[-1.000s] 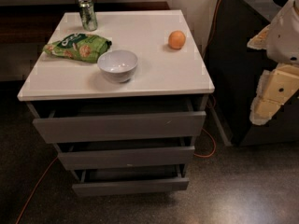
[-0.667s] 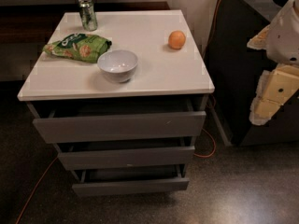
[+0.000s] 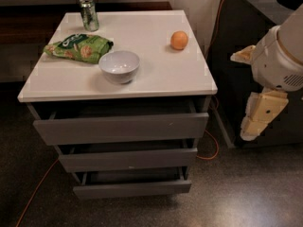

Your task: Place orange into top drawer

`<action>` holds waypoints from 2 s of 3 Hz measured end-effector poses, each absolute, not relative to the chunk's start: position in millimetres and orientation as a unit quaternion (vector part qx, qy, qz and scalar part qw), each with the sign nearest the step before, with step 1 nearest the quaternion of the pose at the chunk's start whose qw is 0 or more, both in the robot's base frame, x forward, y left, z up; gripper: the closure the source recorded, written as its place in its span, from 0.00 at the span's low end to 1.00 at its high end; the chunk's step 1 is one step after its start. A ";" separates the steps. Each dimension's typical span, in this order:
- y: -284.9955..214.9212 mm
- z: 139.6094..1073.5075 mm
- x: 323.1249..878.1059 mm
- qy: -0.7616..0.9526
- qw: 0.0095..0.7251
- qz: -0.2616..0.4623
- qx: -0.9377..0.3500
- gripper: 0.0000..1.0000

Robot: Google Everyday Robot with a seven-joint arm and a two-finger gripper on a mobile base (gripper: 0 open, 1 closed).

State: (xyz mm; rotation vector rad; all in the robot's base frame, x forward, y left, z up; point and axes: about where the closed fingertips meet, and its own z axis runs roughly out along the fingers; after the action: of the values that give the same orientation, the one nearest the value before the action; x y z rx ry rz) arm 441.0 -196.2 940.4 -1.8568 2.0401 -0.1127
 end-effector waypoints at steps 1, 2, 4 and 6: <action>-180.2 906.1 441.4 0.660 0.217 -0.035 -0.718 0.00; -171.1 881.1 445.4 0.619 0.246 -0.036 -0.745 0.00; -156.2 845.7 453.5 0.597 0.265 -0.036 -0.756 0.00; -129.6 788.7 452.9 0.576 0.244 -0.010 -0.780 0.00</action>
Offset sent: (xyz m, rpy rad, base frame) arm 0.0093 0.0343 -0.0914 0.0724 -0.1717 0.3799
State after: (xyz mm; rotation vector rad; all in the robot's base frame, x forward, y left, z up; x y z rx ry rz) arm 452.9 -129.6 788.7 -2.1304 1.5719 -0.0263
